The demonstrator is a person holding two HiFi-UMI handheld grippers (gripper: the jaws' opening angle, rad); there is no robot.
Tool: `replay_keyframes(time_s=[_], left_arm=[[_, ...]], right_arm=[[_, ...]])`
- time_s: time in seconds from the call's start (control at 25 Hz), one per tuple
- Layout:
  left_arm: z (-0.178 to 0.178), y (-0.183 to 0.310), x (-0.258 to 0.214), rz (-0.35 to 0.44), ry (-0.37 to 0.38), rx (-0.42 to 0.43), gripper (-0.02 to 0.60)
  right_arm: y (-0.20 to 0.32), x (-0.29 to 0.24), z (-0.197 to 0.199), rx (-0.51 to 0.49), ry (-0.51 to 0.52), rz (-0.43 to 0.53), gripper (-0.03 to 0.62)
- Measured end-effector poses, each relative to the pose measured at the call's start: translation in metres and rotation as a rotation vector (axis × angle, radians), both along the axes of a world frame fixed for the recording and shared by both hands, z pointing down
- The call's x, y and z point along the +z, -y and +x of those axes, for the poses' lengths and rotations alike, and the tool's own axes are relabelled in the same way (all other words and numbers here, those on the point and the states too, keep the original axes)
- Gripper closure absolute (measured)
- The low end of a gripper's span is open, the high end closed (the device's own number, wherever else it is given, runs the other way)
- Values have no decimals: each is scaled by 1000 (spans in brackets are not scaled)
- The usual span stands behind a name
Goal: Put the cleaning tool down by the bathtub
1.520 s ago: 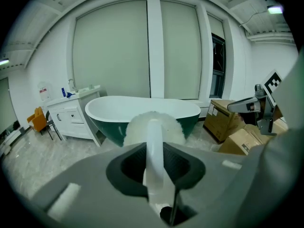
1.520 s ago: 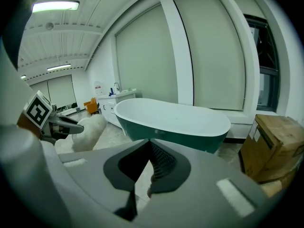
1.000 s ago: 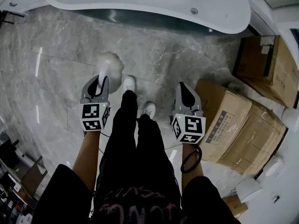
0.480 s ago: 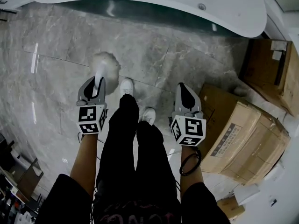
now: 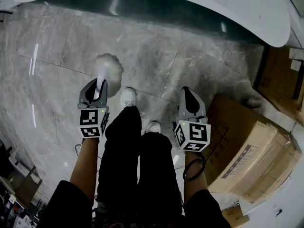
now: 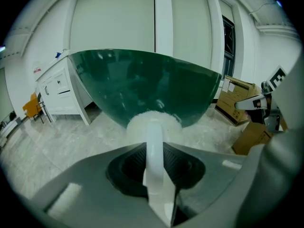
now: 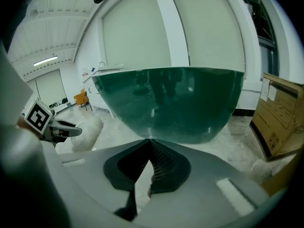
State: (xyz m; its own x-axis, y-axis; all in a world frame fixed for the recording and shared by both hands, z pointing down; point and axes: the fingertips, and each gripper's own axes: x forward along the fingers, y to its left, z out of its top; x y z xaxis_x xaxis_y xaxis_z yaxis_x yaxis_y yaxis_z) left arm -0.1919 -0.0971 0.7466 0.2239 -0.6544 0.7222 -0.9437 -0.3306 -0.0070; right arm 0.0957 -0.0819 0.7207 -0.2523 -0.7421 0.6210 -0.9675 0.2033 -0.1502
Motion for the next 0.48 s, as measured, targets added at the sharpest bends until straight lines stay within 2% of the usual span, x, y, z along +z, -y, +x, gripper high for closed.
replay_keyframes(time_s=[0.2,0.48], left_arm=[[2,22,49,50,6,18,494],[7,43,123,54,17,47,495]], right_arm=[[13,55,4,2,1,-9,571],[27,134,3,1,15,-16,571]])
